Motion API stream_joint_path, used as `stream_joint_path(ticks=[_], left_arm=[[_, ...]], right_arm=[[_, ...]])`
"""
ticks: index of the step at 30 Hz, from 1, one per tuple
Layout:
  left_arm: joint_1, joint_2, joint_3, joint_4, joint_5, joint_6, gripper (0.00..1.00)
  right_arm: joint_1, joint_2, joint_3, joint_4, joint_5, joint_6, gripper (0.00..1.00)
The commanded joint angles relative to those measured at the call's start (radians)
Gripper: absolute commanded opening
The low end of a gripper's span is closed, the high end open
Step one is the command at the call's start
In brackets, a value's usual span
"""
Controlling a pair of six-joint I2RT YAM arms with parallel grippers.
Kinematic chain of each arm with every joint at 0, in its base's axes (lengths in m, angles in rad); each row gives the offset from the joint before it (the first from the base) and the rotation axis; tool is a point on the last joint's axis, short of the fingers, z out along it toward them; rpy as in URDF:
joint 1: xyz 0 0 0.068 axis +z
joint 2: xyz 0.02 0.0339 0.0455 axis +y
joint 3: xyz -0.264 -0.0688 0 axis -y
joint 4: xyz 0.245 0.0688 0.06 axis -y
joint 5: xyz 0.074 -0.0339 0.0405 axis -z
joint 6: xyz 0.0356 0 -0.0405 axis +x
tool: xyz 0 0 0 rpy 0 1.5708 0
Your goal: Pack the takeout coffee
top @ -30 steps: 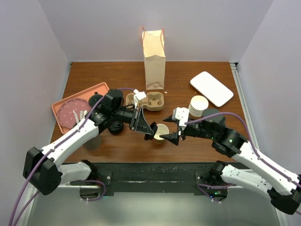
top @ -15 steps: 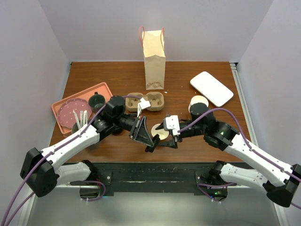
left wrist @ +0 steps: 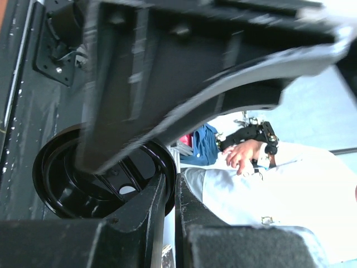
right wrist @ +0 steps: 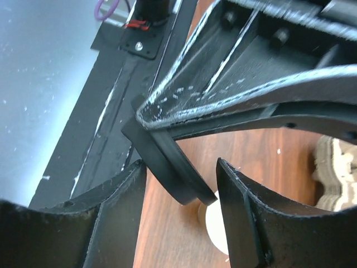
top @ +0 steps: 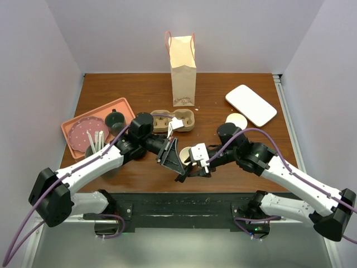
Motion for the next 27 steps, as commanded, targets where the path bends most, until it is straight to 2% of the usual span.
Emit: stream_joint_path(ticks=[1, 3, 4, 5, 6, 7, 8, 9, 11, 14, 16, 17, 18, 21, 24, 27], left_arm=[[-0.006, 0.022, 0.049, 0.035, 0.061, -0.053, 0.00], [-0.006, 0.030, 0.051, 0.022, 0.061, -0.045, 0.00], [-0.005, 0.034, 0.055, 0.011, 0.061, -0.033, 0.00], [-0.002, 0.039, 0.063, -0.007, 0.058, -0.013, 0.10], [0.009, 0.043, 0.077, -0.118, 0.031, 0.019, 0.19], [0.044, 0.060, 0.121, -0.180, 0.006, 0.109, 0.27], [0.069, 0.069, 0.149, -0.243, -0.023, 0.154, 0.43], [0.099, 0.089, 0.178, -0.341, -0.087, 0.194, 0.47], [0.199, 0.105, 0.255, -0.388, -0.163, 0.231, 0.56], [0.288, 0.148, 0.376, -0.473, -0.327, 0.277, 0.63], [0.305, 0.184, 0.492, -0.598, -0.533, 0.350, 0.64], [0.307, 0.191, 0.528, -0.633, -0.618, 0.369, 0.67], [0.307, 0.192, 0.554, -0.665, -0.763, 0.387, 0.68], [0.307, 0.117, 0.551, -0.618, -0.929, 0.407, 0.75], [0.305, 0.059, 0.471, -0.569, -0.938, 0.444, 0.78], [0.298, 0.037, 0.381, -0.549, -0.877, 0.485, 0.78]], right_arm=[[0.006, 0.000, 0.038, -0.016, 0.010, -0.034, 0.51], [0.004, -0.010, 0.032, 0.007, 0.027, 0.019, 0.45], [0.006, -0.013, 0.026, 0.053, 0.059, 0.057, 0.36], [0.006, -0.016, 0.024, 0.081, 0.076, 0.152, 0.31], [0.006, -0.023, 0.024, 0.097, 0.079, 0.179, 0.25], [0.006, -0.029, 0.016, 0.128, 0.079, 0.208, 0.20], [0.006, -0.036, 0.010, 0.157, 0.104, 0.316, 0.18], [0.006, -0.042, 0.003, 0.188, 0.125, 0.378, 0.18], [0.006, -0.059, -0.016, 0.248, 0.177, 0.528, 0.13], [0.006, -0.066, -0.033, 0.306, 0.246, 0.759, 0.08], [0.004, -0.056, -0.015, 0.299, 0.335, 0.869, 0.08], [0.004, -0.032, 0.004, 0.273, 0.384, 0.979, 0.10], [0.004, -0.015, 0.024, 0.238, 0.473, 1.019, 0.13], [0.002, 0.071, 0.079, 0.119, 0.513, 1.125, 0.13], [-0.001, 0.123, 0.082, 0.062, 0.530, 1.205, 0.13], [-0.005, 0.123, 0.050, 0.071, 0.537, 1.271, 0.14]])
